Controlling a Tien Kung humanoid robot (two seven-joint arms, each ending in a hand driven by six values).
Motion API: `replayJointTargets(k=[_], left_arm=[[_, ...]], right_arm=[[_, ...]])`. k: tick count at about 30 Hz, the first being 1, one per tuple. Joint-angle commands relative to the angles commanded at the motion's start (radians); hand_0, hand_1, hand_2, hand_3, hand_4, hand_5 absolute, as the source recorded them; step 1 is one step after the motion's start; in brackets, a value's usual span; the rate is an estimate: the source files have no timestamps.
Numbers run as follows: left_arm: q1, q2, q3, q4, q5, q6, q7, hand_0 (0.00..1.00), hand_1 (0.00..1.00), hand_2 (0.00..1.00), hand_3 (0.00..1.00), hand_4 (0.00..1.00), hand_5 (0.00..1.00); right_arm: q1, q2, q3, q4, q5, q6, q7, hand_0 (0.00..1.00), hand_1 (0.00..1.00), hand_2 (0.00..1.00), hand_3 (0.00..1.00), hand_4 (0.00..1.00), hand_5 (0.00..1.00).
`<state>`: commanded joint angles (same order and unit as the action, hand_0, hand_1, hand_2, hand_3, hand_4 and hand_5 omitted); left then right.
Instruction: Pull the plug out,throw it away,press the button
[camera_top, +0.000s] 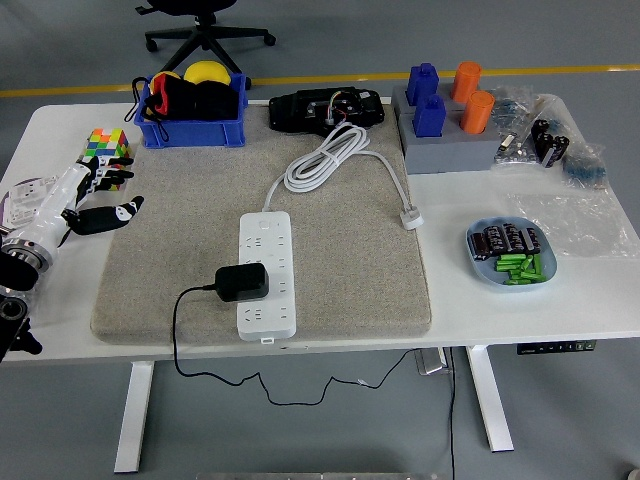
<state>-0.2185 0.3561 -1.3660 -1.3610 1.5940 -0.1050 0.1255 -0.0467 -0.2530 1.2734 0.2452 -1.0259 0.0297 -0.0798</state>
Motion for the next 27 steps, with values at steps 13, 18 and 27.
replayJointTargets(k=[13,18,27], left_arm=[[-0.059,0.069,0.266,-0.075,0.081,-0.112,0.011,0.872,0.878,0.844,0.875,0.998,0.128],[-0.063,0.068,0.298,-0.099,0.082,-0.126,0.02,0.874,0.885,0.848,0.878,0.998,0.105],[-0.078,0.064,0.363,-0.097,0.073,-0.12,0.024,0.874,0.865,0.806,0.85,0.998,0.028]], right_arm=[[0.001,0.0,-0.001,0.001,0.0,0.001,0.0,0.726,0.676,0.655,0.638,0.736,0.587],[0.002,-0.002,0.0,0.001,0.0,0.0,0.0,0.726,0.676,0.655,0.64,0.737,0.588],[0.001,-0.001,-0.003,0.002,0.002,0.0,0.0,0.726,0.676,0.656,0.64,0.737,0.588]])
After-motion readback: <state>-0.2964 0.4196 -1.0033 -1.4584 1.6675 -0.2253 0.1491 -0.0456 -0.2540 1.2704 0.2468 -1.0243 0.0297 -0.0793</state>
